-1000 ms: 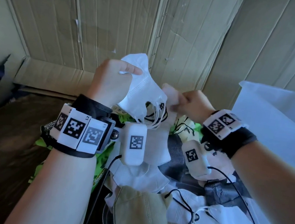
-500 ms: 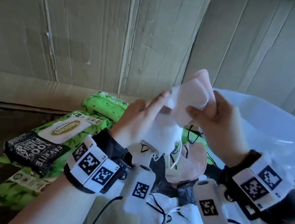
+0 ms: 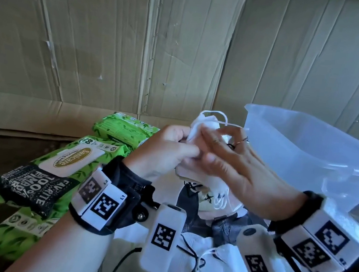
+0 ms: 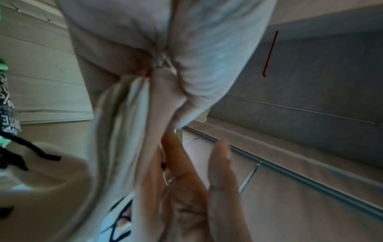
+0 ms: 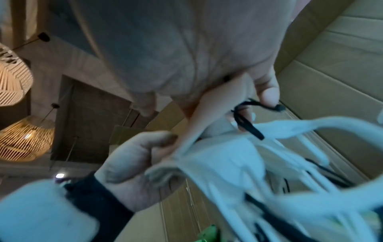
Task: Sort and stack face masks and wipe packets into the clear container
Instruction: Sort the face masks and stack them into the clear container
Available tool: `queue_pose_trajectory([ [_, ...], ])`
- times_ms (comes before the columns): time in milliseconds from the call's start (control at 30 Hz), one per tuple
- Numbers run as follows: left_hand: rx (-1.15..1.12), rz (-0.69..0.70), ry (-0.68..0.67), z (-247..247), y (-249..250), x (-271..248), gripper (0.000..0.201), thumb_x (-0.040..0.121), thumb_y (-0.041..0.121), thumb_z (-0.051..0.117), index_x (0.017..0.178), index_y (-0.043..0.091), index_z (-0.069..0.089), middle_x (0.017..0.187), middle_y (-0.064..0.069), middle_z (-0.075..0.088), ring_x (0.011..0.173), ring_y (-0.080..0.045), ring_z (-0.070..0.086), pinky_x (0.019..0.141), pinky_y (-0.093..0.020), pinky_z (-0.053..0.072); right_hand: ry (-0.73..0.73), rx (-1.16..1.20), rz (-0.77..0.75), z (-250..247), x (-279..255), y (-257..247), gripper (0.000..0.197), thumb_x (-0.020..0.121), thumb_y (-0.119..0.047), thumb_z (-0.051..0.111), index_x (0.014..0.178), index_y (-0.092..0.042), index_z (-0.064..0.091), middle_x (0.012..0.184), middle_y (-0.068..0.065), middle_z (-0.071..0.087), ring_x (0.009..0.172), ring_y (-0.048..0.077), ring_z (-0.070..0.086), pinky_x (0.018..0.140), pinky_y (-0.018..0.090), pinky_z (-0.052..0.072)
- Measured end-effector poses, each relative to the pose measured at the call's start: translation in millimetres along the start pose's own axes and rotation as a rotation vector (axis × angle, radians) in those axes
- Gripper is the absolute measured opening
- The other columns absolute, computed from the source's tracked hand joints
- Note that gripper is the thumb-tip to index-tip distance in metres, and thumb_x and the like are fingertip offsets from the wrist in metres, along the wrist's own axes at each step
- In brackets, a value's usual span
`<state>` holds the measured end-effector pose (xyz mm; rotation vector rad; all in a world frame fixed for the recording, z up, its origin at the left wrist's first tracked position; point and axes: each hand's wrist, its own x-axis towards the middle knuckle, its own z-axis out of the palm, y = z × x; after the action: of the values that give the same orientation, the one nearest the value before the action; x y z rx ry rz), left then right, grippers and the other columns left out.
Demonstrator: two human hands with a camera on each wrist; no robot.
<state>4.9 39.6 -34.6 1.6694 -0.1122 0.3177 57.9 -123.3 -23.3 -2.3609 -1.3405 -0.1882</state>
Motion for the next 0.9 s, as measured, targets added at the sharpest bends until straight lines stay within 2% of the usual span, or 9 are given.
queue_pose_trajectory([
  [133, 0.036, 0.019, 0.0, -2, -6, 2, 0.023, 0.066, 0.0, 0.066, 0.085, 0.012, 0.071, 0.083, -0.004, 0.07, 0.079, -0.016, 0.062, 0.076, -0.029, 0.052, 0.323, 0.046, 0.035, -6, 11, 6, 0.036, 0.077, -0.044, 0.057, 0.112, -0.037, 0.062, 0.098, -0.001, 0.046, 0.09, 0.013, 0.044, 0.085, 0.033, 0.036],
  [200, 0.041, 0.04, -0.03, 0, -5, 2, 0.029, 0.063, 0.003, 0.063, 0.088, 0.016, 0.071, 0.083, 0.001, 0.072, 0.08, -0.014, 0.064, 0.078, -0.029, 0.053, 0.344, 0.035, 0.052, -8, 13, 6, 0.026, 0.072, -0.032, 0.074, 0.096, -0.035, 0.065, 0.093, 0.0, 0.05, 0.087, 0.016, 0.047, 0.085, 0.041, 0.039],
  [267, 0.071, 0.067, -0.011, 0, -5, 2, 0.037, 0.062, 0.0, 0.066, 0.093, 0.021, 0.068, 0.084, 0.005, 0.071, 0.081, -0.012, 0.063, 0.079, -0.03, 0.052, 0.331, 0.07, 0.048, -8, 14, 6, 0.024, 0.067, -0.027, 0.078, 0.081, -0.034, 0.059, 0.087, -0.002, 0.052, 0.083, 0.014, 0.048, 0.083, 0.035, 0.04],
  [367, 0.089, 0.1, 0.04, -1, -5, 3, 0.06, 0.067, -0.008, 0.07, 0.105, 0.036, 0.056, 0.087, -0.006, 0.068, 0.079, -0.019, 0.06, 0.077, -0.038, 0.049, 0.333, 0.137, 0.051, -7, 14, 9, 0.027, 0.067, -0.02, 0.079, 0.065, -0.029, 0.055, 0.075, -0.008, 0.052, 0.075, 0.005, 0.046, 0.069, 0.01, 0.033],
  [533, 0.202, 0.132, 0.063, -2, -1, 1, 0.061, 0.066, 0.001, 0.07, 0.098, 0.046, 0.045, 0.08, -0.028, 0.061, 0.066, -0.035, 0.057, 0.066, -0.052, 0.049, 0.322, 0.328, 0.086, -6, 15, 18, 0.032, 0.074, -0.004, 0.071, 0.073, -0.031, 0.053, 0.066, -0.009, 0.06, 0.064, 0.012, 0.053, 0.059, 0.012, 0.038],
  [600, 0.217, 0.133, 0.048, -1, -3, 2, 0.049, 0.064, 0.005, 0.069, 0.091, 0.043, 0.054, 0.09, -0.02, 0.066, 0.079, -0.034, 0.062, 0.079, -0.057, 0.049, 0.291, 0.361, 0.093, -5, 16, 20, 0.03, 0.078, -0.005, 0.068, 0.072, -0.031, 0.056, 0.062, -0.009, 0.058, 0.057, 0.004, 0.05, 0.062, 0.018, 0.04],
  [700, 0.279, 0.1, 0.039, 0, -8, 4, 0.034, 0.066, 0.011, 0.07, 0.091, 0.034, 0.067, 0.1, 0.004, 0.07, 0.098, -0.019, 0.064, 0.097, -0.048, 0.046, 0.258, 0.393, 0.118, -5, 17, 24, 0.032, 0.081, -0.003, 0.066, 0.065, -0.029, 0.057, 0.062, -0.009, 0.058, 0.054, -0.001, 0.051, 0.062, 0.014, 0.042],
  [800, 0.22, 0.062, 0.074, 1, -8, 4, 0.031, 0.067, 0.023, 0.067, 0.096, 0.032, 0.069, 0.108, 0.004, 0.07, 0.102, -0.015, 0.064, 0.101, -0.04, 0.045, 0.266, 0.464, 0.111, -7, 16, 28, 0.03, 0.088, -0.001, 0.055, 0.072, -0.027, 0.053, 0.068, -0.001, 0.055, 0.062, 0.014, 0.051, 0.064, 0.031, 0.042],
  [900, 0.129, 0.066, 0.192, -2, -4, 5, 0.008, 0.085, 0.026, 0.064, 0.091, 0.028, 0.069, 0.104, 0.007, 0.069, 0.102, -0.009, 0.06, 0.102, -0.03, 0.039, 0.358, 0.466, 0.101, -12, 14, 33, 0.029, 0.092, 0.001, 0.046, 0.077, -0.024, 0.047, 0.064, -0.002, 0.047, 0.052, 0.004, 0.041, 0.056, 0.022, 0.035],
])
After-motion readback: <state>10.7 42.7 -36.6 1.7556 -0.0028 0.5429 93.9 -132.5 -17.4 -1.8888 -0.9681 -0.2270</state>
